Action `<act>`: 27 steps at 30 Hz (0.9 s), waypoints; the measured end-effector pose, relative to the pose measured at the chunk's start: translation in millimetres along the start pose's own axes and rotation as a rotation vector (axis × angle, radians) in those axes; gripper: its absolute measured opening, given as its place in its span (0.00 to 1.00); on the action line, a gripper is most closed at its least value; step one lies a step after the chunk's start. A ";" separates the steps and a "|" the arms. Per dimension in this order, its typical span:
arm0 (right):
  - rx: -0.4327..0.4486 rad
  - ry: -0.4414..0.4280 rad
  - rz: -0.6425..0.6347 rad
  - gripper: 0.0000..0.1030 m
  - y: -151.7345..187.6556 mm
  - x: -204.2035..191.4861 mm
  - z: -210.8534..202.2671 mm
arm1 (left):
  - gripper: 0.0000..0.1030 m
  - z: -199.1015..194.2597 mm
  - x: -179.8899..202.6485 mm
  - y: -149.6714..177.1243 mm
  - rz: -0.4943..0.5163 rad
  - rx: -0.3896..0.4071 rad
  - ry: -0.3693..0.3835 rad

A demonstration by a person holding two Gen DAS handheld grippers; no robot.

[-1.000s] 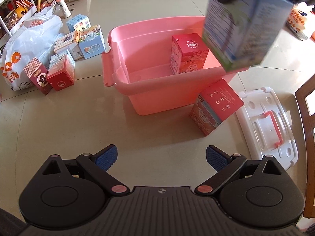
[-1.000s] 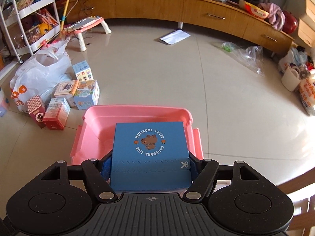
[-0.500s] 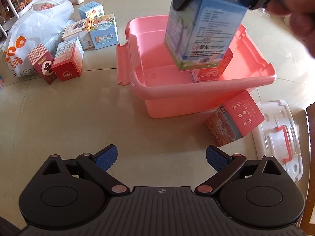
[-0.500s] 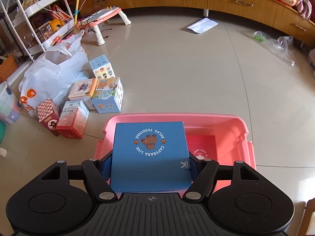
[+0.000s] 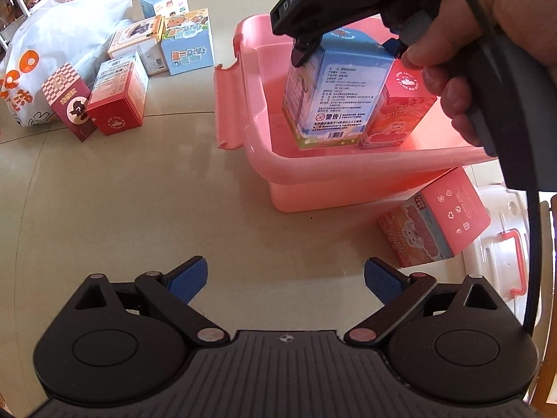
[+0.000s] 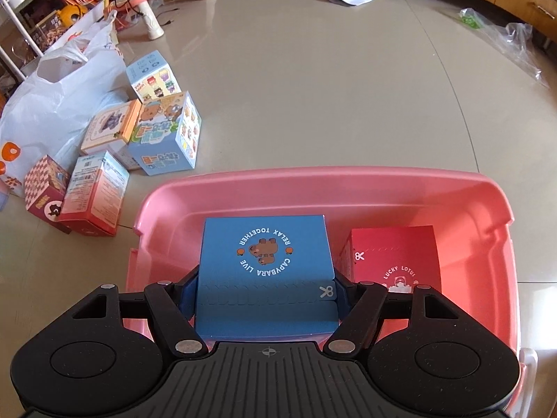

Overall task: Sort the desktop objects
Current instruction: 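Withdraw the right tool from the tub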

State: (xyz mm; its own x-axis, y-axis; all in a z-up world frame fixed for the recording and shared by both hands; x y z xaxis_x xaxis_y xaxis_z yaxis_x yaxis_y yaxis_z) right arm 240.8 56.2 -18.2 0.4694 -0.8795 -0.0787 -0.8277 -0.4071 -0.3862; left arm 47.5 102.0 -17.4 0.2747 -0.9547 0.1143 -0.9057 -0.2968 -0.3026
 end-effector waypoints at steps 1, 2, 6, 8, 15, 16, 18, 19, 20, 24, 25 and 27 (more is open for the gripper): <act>-0.008 0.000 0.001 0.65 0.8 -0.3 5.2 | 0.96 2.2 -0.7 0.0 -0.005 -0.005 -0.003; -0.013 -0.002 0.003 0.65 1.7 -0.3 9.1 | 0.96 4.4 -1.5 -0.3 -0.009 -0.010 -0.008; -0.029 -0.006 0.017 0.65 3.1 -0.2 23.2 | 0.96 8.9 -3.5 -1.6 -0.015 -0.019 -0.021; -0.037 -0.007 0.011 0.65 3.5 -1.6 27.6 | 0.96 10.1 -4.2 -1.9 -0.017 -0.022 -0.024; -0.057 -0.009 0.014 0.65 5.4 -2.1 39.0 | 0.96 12.4 -8.6 -1.4 -0.023 -0.028 -0.038; -0.058 -0.012 0.014 0.65 5.7 -2.1 40.2 | 0.96 12.7 -9.0 -1.1 -0.022 -0.029 -0.040; -0.055 -0.011 0.016 0.65 5.4 -2.4 40.2 | 0.96 13.1 -9.4 -0.6 -0.024 -0.031 -0.042; -0.056 -0.010 0.017 0.66 4.8 -2.8 40.4 | 0.96 13.1 -9.4 -0.5 -0.024 -0.032 -0.042; -0.057 -0.010 0.018 0.66 5.2 -2.8 40.2 | 0.96 13.1 -9.4 -0.4 -0.023 -0.032 -0.041; -0.062 -0.024 0.042 0.68 7.6 -0.7 41.3 | 0.96 11.7 -9.1 0.4 -0.020 -0.028 -0.043; -0.062 -0.027 0.043 0.68 8.5 -0.6 41.2 | 0.96 11.6 -9.5 0.5 -0.022 -0.028 -0.044; -0.063 -0.029 0.046 0.75 9.8 -0.7 39.9 | 0.96 11.1 -11.0 0.6 -0.030 -0.030 -0.045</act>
State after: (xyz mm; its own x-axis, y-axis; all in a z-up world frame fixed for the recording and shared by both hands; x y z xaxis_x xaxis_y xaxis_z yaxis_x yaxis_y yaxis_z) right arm 244.6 62.7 -58.5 0.4380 -0.8907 -0.1219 -0.8661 -0.3817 -0.3228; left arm 47.6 112.1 -29.3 0.3157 -0.9455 0.0798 -0.9059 -0.3254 -0.2711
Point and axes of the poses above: each gripper's, at about its wrist camera, not at the fingertips, and z roughly the way its jaws point, x to its right, y to its underside, the point moved 6 cm from there along z, roughly the way its jaws point, and after that the axes turned 8 degrees about -z, right-handed, at the moved point
